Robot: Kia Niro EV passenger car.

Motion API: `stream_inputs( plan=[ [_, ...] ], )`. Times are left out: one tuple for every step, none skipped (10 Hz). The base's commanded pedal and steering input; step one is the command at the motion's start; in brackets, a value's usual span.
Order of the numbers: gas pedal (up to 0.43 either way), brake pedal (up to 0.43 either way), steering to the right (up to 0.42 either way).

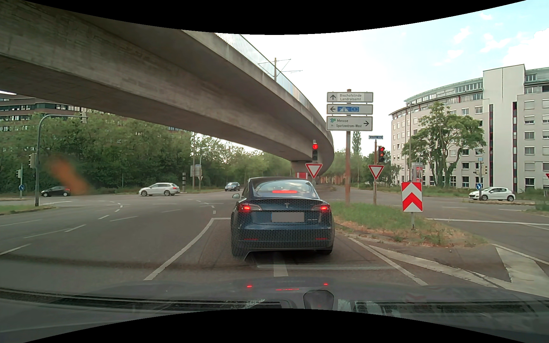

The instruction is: Follow the waypoints while adhering to traffic rules and regulations

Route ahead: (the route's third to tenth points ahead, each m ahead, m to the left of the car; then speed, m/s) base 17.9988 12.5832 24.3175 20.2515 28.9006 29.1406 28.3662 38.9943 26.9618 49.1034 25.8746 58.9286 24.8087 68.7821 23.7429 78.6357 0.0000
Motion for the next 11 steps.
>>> stream_inputs(
  plan=[
    [0.000,0.287,-0.012],
    [0.000,0.287,-0.012],
    [0.000,0.287,-0.012],
    [0.000,0.287,-0.012],
    [0.000,0.287,-0.012],
    [0.000,0.287,-0.012],
    [0.000,0.293,-0.012],
    [0.000,0.287,-0.012],
    [0.000,0.287,-0.012],
    [0.000,0.287,-0.012],
    [0.000,0.293,-0.012]
  ],
)
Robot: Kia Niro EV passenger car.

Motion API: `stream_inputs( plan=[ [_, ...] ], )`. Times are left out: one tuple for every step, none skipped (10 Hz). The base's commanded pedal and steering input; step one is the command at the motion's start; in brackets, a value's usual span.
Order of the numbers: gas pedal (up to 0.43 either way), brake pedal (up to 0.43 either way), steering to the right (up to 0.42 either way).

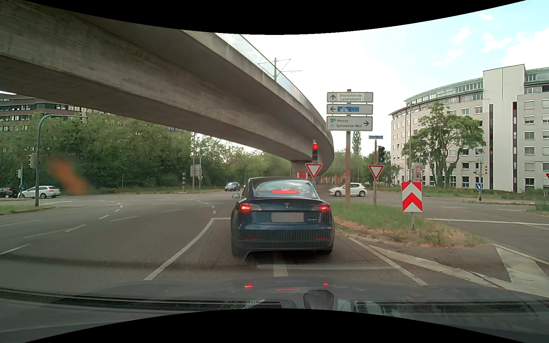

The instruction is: Follow the waypoints while adhering to traffic rules and regulations

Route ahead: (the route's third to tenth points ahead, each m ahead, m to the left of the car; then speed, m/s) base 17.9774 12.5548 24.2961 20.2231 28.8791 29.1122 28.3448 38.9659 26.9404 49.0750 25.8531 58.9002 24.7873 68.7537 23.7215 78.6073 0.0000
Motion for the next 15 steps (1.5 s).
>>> stream_inputs(
  plan=[
    [0.000,0.287,-0.012],
    [0.000,0.287,-0.012],
    [0.000,0.287,-0.012],
    [0.000,0.287,-0.012],
    [0.000,0.287,-0.012],
    [0.000,0.293,-0.012],
    [0.000,0.287,-0.012],
    [0.000,0.287,-0.012],
    [0.000,0.287,-0.012],
    [0.000,0.287,-0.012],
    [0.000,0.287,-0.012],
    [0.000,0.287,-0.012],
    [0.000,0.293,-0.012],
    [0.000,0.293,-0.012],
    [0.000,0.287,-0.012]
  ],
)
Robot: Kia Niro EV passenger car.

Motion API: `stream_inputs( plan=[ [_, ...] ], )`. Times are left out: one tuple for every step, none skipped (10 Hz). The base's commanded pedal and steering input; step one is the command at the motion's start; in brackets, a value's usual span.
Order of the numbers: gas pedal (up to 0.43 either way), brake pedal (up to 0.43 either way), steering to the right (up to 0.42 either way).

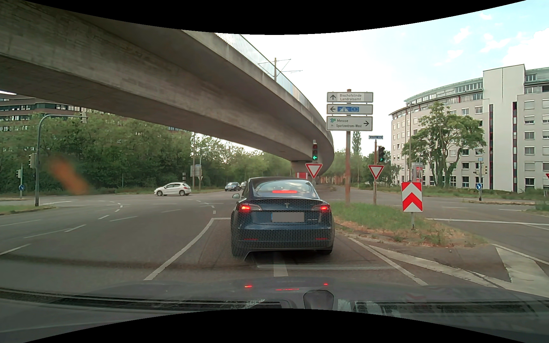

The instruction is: Follow the waypoints while adhering to traffic rules and regulations

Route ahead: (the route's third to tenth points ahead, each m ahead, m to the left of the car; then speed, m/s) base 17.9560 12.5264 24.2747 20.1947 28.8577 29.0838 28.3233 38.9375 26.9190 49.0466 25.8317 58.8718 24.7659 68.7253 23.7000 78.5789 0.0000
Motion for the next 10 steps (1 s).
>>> stream_inputs(
  plan=[
    [0.000,0.293,-0.012],
    [0.000,0.287,-0.011],
    [0.000,0.287,-0.012],
    [0.000,0.293,-0.012],
    [0.000,0.287,-0.012],
    [0.000,0.287,-0.012],
    [0.000,0.287,-0.012],
    [0.000,0.293,-0.012],
    [0.000,0.293,-0.012],
    [0.000,0.287,-0.012]
  ],
)
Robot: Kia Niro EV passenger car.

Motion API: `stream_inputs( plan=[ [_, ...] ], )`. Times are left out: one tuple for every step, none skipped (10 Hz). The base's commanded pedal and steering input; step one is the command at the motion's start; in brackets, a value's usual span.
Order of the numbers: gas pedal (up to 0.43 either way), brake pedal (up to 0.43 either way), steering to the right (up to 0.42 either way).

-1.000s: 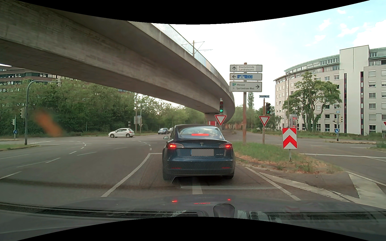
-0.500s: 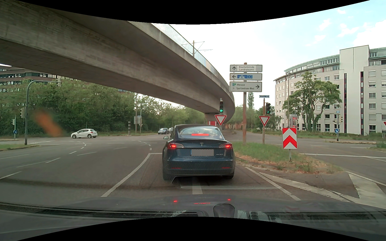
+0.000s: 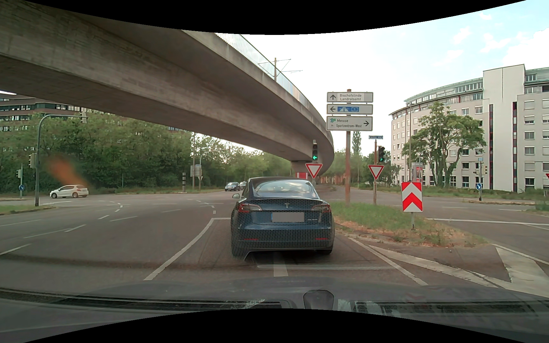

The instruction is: Follow the waypoints while adhering to traffic rules and regulations

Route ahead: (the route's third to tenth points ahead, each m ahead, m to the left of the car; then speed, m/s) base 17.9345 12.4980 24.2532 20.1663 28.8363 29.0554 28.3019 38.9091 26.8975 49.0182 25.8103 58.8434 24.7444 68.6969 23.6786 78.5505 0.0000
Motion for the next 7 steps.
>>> stream_inputs(
  plan=[
    [0.000,0.287,-0.012],
    [0.000,0.287,-0.012],
    [0.000,0.287,-0.012],
    [0.000,0.287,-0.012],
    [0.000,0.287,-0.012],
    [0.000,0.293,-0.012],
    [0.000,0.287,-0.012]
  ],
)
